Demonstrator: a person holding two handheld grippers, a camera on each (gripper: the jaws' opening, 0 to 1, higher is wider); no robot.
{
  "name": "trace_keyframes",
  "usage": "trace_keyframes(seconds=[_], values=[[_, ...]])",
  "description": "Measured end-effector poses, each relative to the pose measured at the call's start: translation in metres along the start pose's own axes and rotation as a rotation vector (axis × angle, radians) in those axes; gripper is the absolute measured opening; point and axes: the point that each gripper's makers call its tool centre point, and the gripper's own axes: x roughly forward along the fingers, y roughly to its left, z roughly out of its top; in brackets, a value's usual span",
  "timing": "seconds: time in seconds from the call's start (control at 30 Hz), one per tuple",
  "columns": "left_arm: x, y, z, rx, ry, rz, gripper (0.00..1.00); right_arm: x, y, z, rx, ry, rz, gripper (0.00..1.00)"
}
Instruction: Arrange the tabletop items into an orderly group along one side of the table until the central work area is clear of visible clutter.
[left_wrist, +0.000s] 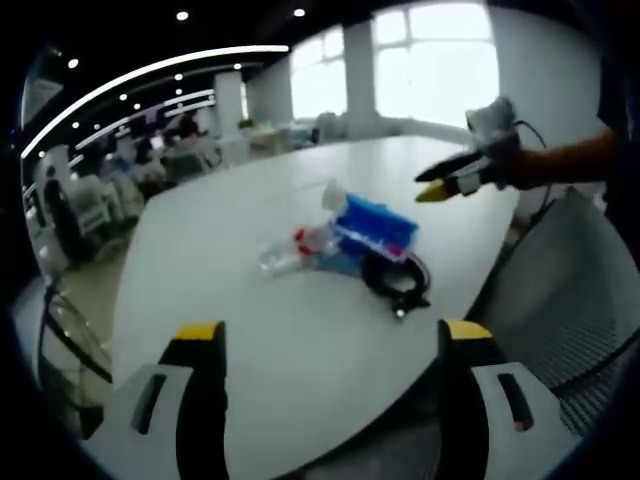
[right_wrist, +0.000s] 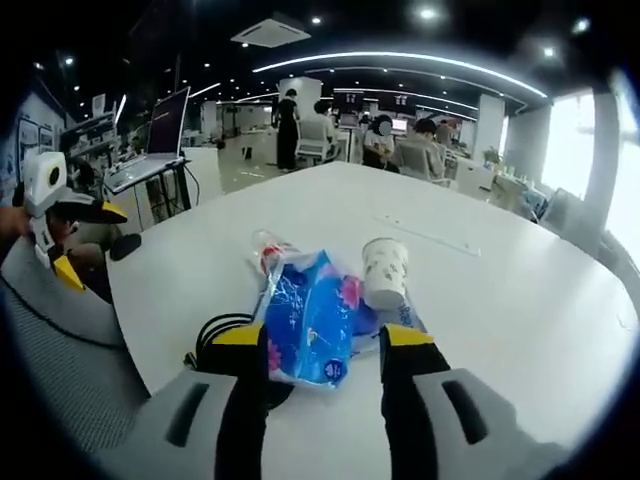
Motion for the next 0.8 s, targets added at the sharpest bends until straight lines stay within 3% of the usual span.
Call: trace_keyframes(seconds=[0.17,0.8], values=[[0.000,0.000,0.000,0.000,0.001,0.002,0.84,0.014,0.004,0.000,-0.047,0.012,0.006,0.40],[0.000,-0.001,0.000,-0.004,-0.004,-0.010,0.84,0.048,0.013,-0.008,-0.062,0.049,0.022,0.28]])
